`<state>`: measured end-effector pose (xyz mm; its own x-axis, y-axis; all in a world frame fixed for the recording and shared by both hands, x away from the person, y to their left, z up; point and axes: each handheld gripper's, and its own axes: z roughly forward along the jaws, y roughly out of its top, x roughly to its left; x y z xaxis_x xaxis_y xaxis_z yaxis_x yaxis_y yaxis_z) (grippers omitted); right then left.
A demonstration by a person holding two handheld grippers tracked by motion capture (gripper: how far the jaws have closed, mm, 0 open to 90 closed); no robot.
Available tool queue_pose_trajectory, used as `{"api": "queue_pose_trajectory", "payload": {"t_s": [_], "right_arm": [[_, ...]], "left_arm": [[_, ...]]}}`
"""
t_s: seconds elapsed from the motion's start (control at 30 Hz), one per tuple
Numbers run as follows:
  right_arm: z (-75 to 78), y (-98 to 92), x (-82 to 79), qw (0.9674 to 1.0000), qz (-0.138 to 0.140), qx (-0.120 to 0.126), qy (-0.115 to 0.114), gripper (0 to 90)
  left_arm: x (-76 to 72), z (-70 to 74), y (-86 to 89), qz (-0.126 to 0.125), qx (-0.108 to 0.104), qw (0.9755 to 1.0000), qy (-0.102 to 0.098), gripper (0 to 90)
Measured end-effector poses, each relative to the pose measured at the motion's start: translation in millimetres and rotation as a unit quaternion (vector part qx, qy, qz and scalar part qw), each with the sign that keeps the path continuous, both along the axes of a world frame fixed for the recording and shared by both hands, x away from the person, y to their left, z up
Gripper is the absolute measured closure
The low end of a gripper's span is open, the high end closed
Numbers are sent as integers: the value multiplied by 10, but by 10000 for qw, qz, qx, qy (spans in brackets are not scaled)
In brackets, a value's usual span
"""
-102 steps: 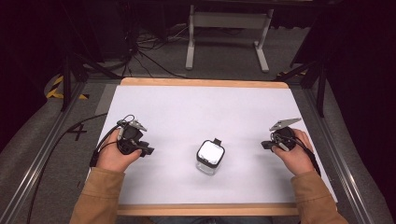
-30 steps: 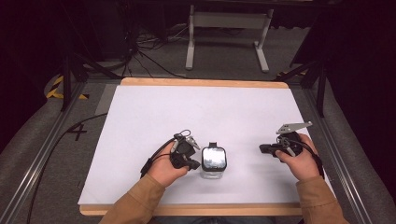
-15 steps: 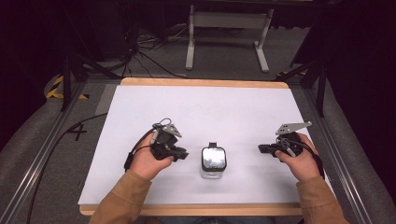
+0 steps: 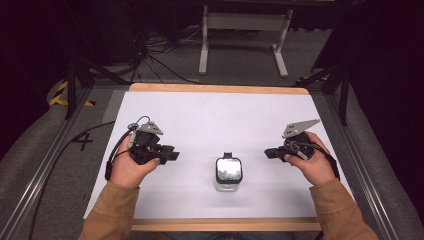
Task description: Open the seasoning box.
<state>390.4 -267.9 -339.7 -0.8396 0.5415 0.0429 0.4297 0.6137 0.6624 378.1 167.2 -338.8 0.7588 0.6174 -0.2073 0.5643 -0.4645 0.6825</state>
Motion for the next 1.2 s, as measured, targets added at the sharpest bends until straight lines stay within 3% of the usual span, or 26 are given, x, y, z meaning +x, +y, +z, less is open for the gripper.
{"api": "queue_pose_trajectory", "payload": {"t_s": [0.07, 0.27, 0.57, 0.73, 0.87, 1.2], "right_arm": [[120, 145, 41, 9998, 164, -88, -24, 900], [330, 413, 147, 9975, 555, -430, -50, 900], [458, 745, 268, 9934, 942, -649, -46, 900], [408, 937, 327, 9895, 1274, -675, 6, 900], [282, 1080, 368, 9863, 1471, -740, 123, 900], [99, 1192, 412, 9838, 1554, -848, 288, 900]], "left_arm": [[-13, 16, 45, 121, -51, 9999, -25, 656], [-24, 12, 73, 130, -12, 9999, -44, 648], [-88, 16, 167, 207, -107, 9997, -54, 643], [-122, 6, 178, 229, -130, 9996, -28, 640], [-133, 2, 172, 204, -138, 9997, -37, 633], [-108, -28, 96, 63, -66, 10000, -15, 625]]}}
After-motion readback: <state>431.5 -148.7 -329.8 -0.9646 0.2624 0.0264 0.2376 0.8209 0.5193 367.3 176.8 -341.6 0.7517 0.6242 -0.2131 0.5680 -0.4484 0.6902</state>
